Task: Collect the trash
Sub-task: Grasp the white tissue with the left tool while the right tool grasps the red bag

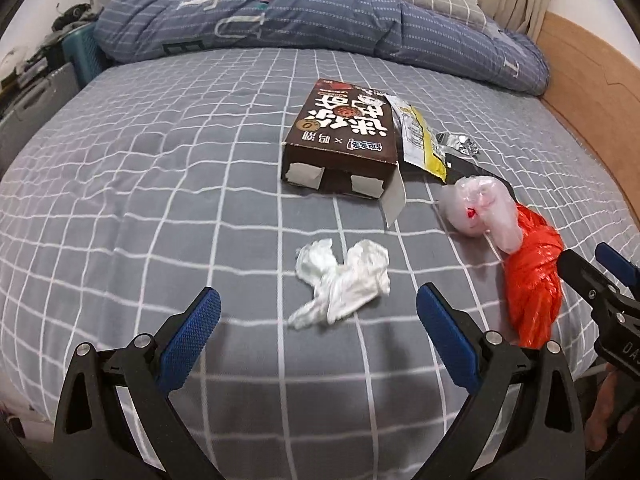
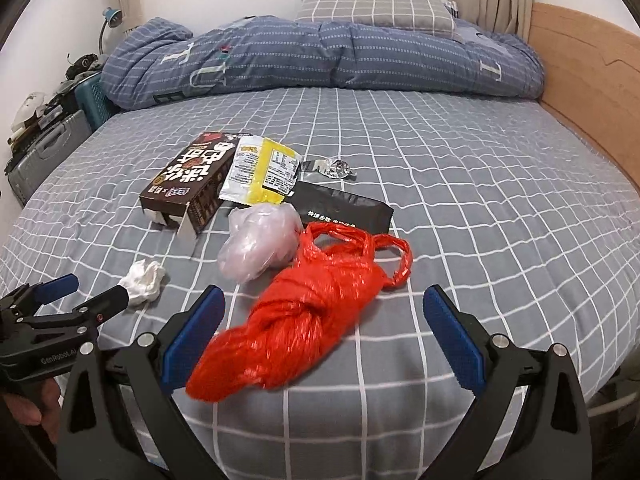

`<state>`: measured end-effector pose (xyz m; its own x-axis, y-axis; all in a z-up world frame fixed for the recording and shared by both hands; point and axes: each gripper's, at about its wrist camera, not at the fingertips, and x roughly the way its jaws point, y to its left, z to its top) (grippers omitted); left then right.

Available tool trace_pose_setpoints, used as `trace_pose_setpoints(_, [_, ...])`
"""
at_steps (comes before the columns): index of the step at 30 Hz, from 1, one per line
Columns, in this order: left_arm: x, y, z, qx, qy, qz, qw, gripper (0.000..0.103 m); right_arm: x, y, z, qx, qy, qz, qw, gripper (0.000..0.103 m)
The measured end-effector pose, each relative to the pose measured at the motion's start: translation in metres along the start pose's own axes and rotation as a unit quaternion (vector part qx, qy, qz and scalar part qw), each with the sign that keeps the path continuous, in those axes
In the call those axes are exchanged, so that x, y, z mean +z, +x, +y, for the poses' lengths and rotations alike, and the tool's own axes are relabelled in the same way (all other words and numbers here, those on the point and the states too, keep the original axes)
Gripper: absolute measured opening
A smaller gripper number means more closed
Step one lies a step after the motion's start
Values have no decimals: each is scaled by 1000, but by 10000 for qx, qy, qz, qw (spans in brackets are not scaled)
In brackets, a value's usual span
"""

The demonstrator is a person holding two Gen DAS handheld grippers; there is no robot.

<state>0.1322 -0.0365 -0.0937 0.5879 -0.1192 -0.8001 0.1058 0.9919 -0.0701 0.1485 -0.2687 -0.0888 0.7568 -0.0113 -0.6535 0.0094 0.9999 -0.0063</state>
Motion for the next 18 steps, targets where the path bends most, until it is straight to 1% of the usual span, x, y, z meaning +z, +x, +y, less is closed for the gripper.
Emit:
trace_pose_setpoints(2, [3, 6, -2, 0, 32, 35, 10000, 96, 1, 9, 0, -7, 20, 90, 10000, 95])
trace_pose_setpoints(3, [4, 10, -2, -4, 57, 59, 10000, 94, 0, 12, 0, 7, 40, 129, 9999, 93])
trace_pose_setpoints(8, [6, 28, -6, -16, 153, 265, 9995, 85, -1, 23, 2, 64, 63, 264, 9996, 89])
trace_pose_setpoints(10, [7, 33, -7, -52, 188, 340, 9992, 76, -2, 26, 3, 77, 48, 314, 9995, 87])
trace_pose_setpoints(11, [6, 35, -8, -81, 207, 360, 9991, 73, -3, 29, 3, 94, 51, 363, 9993, 84])
trace_pose_setpoints(13, [4, 37, -9, -99, 246, 408, 9988, 59, -4, 33, 4, 123, 57, 447, 9989, 80])
trace_pose_setpoints(14, [3, 38, -10, -134, 271, 442, 9986, 57, -5, 35, 4, 137, 64, 485, 9987, 79])
trace_pose_setpoints(16, [1, 39, -13, -140, 351, 458, 9982, 45, -8, 38, 4, 196, 69, 545, 9983, 75])
trace_pose_setpoints(17, [1, 40, -15, -123, 394, 468, 9981, 41, -9, 39, 5, 220, 59, 568, 9981, 72])
trace_pose_setpoints(18, [0, 41, -17, -121, 442, 473, 9978, 34, -9, 40, 5, 255, 45, 596, 9979, 68])
